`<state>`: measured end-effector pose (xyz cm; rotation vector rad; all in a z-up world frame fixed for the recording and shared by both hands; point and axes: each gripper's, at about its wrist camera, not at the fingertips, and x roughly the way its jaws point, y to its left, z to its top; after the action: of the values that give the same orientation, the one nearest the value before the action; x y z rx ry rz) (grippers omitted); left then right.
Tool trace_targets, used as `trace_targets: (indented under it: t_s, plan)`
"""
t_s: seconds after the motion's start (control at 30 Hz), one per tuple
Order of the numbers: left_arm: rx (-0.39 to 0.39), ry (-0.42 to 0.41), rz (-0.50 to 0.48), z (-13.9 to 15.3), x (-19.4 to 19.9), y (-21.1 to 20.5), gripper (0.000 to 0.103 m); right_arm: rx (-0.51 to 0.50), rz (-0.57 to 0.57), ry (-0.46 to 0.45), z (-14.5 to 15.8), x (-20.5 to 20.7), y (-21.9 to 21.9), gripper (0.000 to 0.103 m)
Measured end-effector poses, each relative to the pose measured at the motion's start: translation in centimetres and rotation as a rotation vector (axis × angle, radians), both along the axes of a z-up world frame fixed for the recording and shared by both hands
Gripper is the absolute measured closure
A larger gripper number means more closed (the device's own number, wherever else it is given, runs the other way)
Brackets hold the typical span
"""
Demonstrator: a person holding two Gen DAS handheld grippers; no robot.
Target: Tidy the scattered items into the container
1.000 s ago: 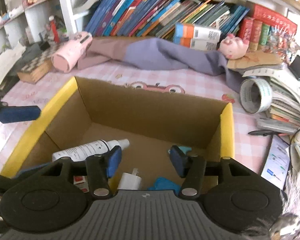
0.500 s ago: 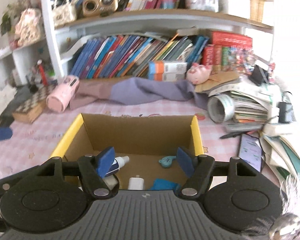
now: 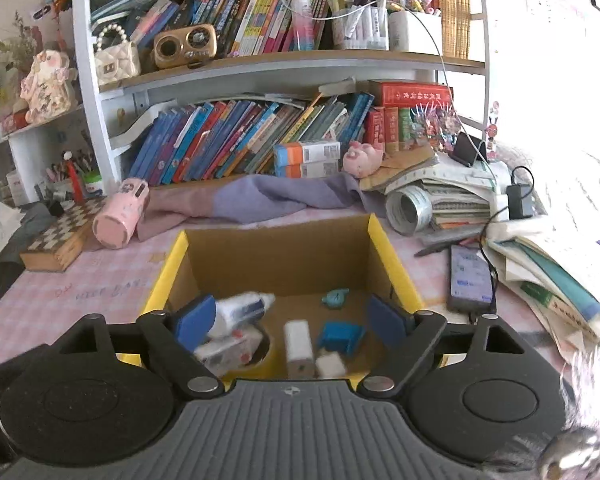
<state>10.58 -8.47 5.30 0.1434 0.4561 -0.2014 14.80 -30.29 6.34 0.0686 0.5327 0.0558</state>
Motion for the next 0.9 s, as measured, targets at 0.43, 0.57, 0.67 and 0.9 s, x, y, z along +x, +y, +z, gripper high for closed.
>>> trace_targets:
  t_s: [0.43, 0.57, 0.67, 0.9]
  plan:
    - [0.004, 0.050, 0.098, -2.6, -6.0, 4.4, 0.000, -0.058, 0.008, 0.031, -2.8, -7.5, 4.9, 0.014]
    - [-0.002, 0.057, 0.127, -3.0, -7.2, 5.6, 0.000, -0.061, 0.004, 0.041, -3.6, -9.1, 5.8, 0.012]
    - [-0.004, 0.066, 0.130, -3.2, -7.9, 6.2, 0.000, -0.056, 0.000, 0.057, -4.0, -10.0, 6.2, 0.012]
    - [0.011, 0.076, 0.130, -3.3, -9.2, 6.9, 0.000, -0.038, -0.009, 0.071, -4.6, -11.5, 6.9, 0.007]
